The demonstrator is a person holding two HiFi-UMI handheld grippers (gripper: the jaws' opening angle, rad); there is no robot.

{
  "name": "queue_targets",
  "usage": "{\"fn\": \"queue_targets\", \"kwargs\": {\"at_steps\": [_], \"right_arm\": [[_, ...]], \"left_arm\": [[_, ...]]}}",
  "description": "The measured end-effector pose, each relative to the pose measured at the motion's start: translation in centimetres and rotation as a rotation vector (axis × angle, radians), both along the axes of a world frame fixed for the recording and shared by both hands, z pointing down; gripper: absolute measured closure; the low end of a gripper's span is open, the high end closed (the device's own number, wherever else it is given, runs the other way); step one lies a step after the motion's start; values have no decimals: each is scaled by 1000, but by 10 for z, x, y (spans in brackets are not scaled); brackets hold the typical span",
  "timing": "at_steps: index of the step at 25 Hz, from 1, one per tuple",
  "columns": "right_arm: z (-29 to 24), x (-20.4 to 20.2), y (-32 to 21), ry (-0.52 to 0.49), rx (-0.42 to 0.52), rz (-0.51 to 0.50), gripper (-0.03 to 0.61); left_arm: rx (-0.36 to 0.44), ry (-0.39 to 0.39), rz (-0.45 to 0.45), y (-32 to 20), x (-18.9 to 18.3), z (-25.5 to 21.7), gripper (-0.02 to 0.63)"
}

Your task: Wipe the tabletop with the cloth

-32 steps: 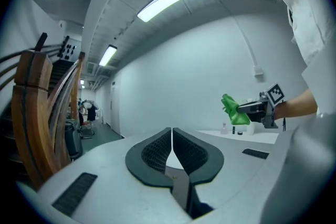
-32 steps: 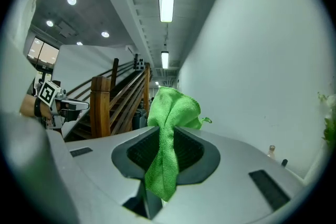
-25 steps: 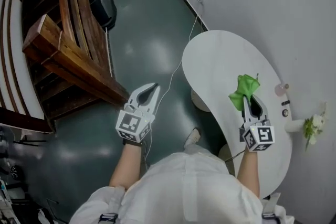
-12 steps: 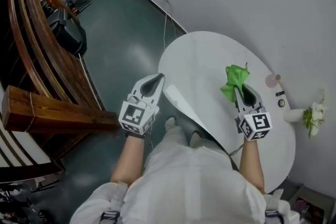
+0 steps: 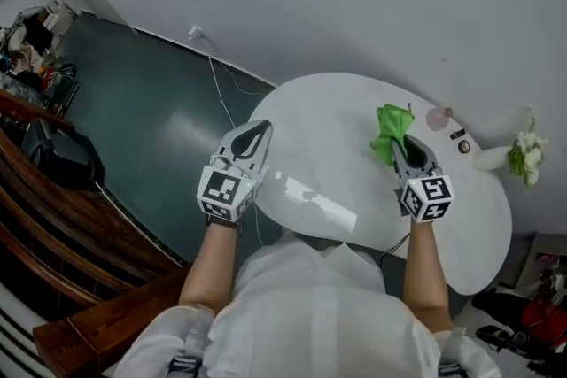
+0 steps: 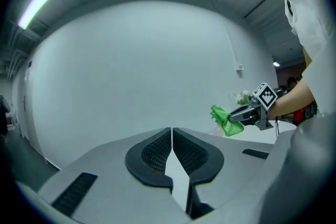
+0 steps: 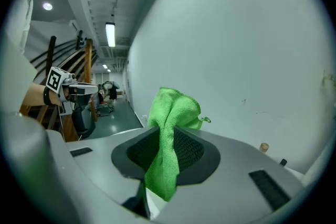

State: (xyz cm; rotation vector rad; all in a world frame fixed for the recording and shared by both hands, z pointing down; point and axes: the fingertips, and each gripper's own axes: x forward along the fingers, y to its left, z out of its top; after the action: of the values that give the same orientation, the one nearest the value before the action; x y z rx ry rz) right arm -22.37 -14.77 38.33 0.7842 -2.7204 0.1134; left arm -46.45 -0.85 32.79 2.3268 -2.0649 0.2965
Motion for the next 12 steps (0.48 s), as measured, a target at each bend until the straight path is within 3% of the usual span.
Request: {"fn": "queue_targets", "kwargs": {"at_steps": [4,12], "right_arm": [[19,0,-16,49,-11,83,499],[71,27,-74,139,-101,161,500]], "left_arm": [[-27,-18,109,-43,-15,19,589],[-74,-23,177,-104,-1,40,589]]}}
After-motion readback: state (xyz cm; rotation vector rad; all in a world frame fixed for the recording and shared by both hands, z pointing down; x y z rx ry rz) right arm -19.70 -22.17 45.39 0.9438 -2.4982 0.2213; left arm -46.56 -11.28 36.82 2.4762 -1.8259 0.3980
